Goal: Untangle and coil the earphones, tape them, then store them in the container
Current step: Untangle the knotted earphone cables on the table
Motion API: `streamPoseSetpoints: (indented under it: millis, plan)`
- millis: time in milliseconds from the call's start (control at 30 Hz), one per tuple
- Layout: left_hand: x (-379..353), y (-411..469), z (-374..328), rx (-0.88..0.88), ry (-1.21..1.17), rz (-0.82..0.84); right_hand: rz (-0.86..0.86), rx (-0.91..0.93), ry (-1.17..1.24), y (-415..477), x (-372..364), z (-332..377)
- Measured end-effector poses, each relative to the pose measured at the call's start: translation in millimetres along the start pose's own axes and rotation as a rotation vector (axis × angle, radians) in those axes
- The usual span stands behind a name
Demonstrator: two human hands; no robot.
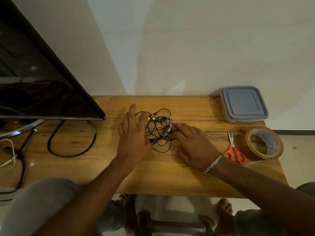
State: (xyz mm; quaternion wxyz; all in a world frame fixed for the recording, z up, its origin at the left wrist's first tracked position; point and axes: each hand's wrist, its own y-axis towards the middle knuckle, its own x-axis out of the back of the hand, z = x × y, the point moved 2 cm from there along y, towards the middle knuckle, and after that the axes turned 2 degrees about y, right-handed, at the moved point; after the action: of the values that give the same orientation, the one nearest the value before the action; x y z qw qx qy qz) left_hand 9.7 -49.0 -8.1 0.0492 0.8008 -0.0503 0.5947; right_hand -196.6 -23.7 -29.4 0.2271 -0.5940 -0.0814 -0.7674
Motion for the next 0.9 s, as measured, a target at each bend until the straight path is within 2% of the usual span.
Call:
streamPoseSetpoints:
  millis: [67, 100, 167, 233, 300, 367, 500, 567, 667, 767, 833, 900]
  plan:
    - [9, 2, -5, -0.09, -0.052, -0.144, -0.11, 0.013, 0.007, 1, 8, 3]
    - [8, 4, -5, -0.122, -0.145, -0.123, -0.159, 0.021, 0.014, 1, 12, 4]
    - [-2, 4, -6, -0.183, -0.258, 0.063, -0.214, 0.029, 0.033, 1, 18, 4]
    - [-19, -4, -4, -0.256, -0.087, 0.212, -0.201, 0.057, 0.042, 2, 15, 2]
    - [-32, -7, 2, -0.27, 0.052, 0.197, -0.143, 0.1, 0.015, 2, 9, 0]
    - [-30, -3, 5, -0.229, 0.061, 0.131, -0.085, 0.122, 0.032, 2, 3, 0]
    - [-27, -1, 4, -0.197, 0.077, 0.15, -0.064, 0.126, 0.062, 3, 1, -2]
    - [-25, 0, 2, -0.182, -0.106, 0.081, -0.111, 0.113, 0.096, 4, 5, -4]
    - [-7, 11, -4, -0.076, -0.638, -0.026, -0.247, 0.075, 0.183, 5, 14, -5]
    - [10, 20, -12, 0.036, -1.188, 0.057, -0.373, 0.047, 0.275, 6, 21, -7]
    - [10, 22, -9, 0.063, -1.215, 0.051, -0.41, 0.022, 0.308, 7, 22, -9]
    - [6, 21, -1, 0.019, -0.903, -0.038, -0.411, 0.007, 0.32, 6, 22, -9]
